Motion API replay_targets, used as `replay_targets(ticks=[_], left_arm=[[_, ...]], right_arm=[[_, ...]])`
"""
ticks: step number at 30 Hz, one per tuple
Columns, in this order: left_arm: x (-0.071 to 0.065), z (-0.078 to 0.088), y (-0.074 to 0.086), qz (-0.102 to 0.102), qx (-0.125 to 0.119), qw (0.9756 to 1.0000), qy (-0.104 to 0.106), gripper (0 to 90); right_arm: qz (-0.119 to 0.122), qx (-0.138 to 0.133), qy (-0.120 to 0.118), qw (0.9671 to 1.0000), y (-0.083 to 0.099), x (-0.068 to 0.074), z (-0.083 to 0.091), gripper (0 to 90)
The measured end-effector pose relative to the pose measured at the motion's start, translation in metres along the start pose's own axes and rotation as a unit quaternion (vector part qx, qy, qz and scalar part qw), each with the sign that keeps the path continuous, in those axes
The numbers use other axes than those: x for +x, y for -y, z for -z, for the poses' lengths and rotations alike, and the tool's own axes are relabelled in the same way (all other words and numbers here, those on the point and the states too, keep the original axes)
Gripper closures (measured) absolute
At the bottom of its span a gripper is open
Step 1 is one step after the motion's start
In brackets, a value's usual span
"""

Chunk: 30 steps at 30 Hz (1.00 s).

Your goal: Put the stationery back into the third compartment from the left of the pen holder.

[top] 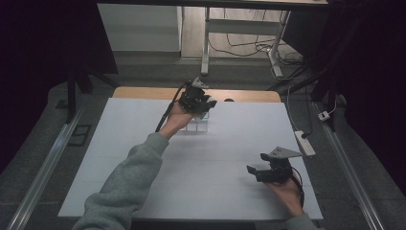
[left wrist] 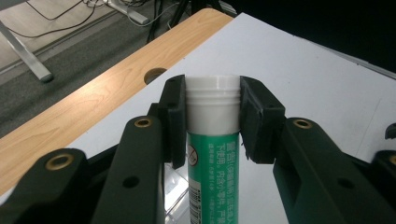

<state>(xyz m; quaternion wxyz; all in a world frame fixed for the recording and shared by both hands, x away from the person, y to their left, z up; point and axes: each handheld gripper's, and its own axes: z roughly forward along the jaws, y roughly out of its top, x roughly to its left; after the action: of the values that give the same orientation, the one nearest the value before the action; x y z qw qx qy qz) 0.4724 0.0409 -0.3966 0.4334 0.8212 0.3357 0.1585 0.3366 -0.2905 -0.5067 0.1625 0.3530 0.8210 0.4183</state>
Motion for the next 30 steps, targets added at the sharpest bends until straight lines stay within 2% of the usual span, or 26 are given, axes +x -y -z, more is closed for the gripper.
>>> replay_targets(ticks=[10,19,30], left_arm=[[0.011,-0.005,0.001,0.017,-0.010,0.9998,-0.009,64.3],[0.023,-0.021,-0.004,0.030,-0.016,0.9991,-0.024,64.3],[0.027,-0.037,-0.005,0.026,-0.022,0.9988,-0.036,64.2]], right_arm=[[-0.001,0.001,0.000,1.0000,0.000,0.000,0.000,19.0],[-0.001,-0.001,-0.001,1.0000,0.000,0.000,0.000,19.0],[-0.002,-0.003,-0.002,1.0000,0.001,0.000,0.001,19.1]])
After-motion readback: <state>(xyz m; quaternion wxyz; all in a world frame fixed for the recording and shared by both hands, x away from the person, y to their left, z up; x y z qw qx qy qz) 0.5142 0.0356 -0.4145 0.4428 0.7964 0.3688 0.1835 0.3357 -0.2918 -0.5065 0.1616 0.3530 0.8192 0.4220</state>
